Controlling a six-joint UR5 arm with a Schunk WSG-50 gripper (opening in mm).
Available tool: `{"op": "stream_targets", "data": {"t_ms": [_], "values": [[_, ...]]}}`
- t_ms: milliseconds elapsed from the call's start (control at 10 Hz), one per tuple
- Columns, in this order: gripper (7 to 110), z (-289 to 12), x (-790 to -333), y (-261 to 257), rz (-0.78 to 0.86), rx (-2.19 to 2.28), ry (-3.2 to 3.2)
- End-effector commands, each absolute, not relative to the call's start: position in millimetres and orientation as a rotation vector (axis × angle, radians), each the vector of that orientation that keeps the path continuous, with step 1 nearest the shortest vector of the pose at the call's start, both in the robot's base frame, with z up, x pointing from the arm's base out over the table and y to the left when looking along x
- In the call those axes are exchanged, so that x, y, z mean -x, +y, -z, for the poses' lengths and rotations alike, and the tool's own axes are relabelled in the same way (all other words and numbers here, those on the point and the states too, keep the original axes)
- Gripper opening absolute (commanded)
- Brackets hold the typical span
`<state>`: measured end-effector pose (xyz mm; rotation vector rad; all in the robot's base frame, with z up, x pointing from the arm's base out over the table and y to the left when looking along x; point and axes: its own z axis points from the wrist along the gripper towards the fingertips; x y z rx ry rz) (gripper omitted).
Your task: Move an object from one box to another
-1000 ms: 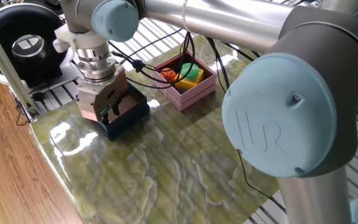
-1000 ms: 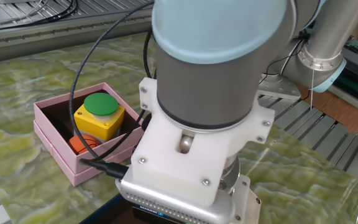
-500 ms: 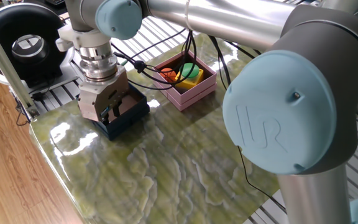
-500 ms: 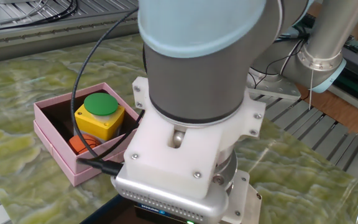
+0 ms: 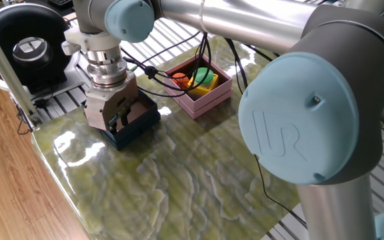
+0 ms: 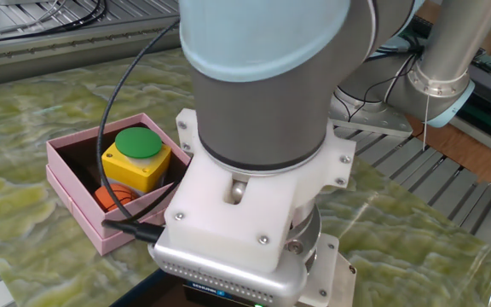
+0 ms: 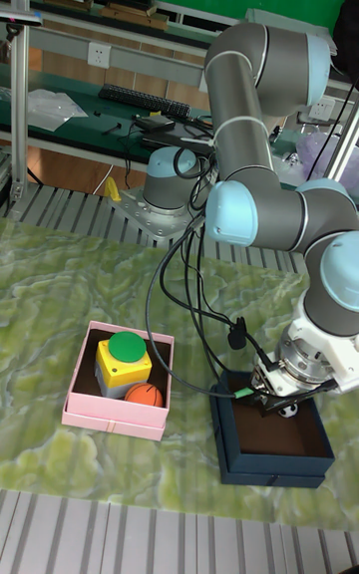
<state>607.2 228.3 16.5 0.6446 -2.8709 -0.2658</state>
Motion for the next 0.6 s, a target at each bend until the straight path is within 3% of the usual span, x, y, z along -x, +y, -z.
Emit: {"op": "stream_targets", "data": {"t_ms": [0, 500], "values": [[44, -17.7, -608.5, 233.9, 0.308, -0.642, -2.875], [44, -16.0, -607.0, 238.0, 0.340, -0.652, -2.870]]}}
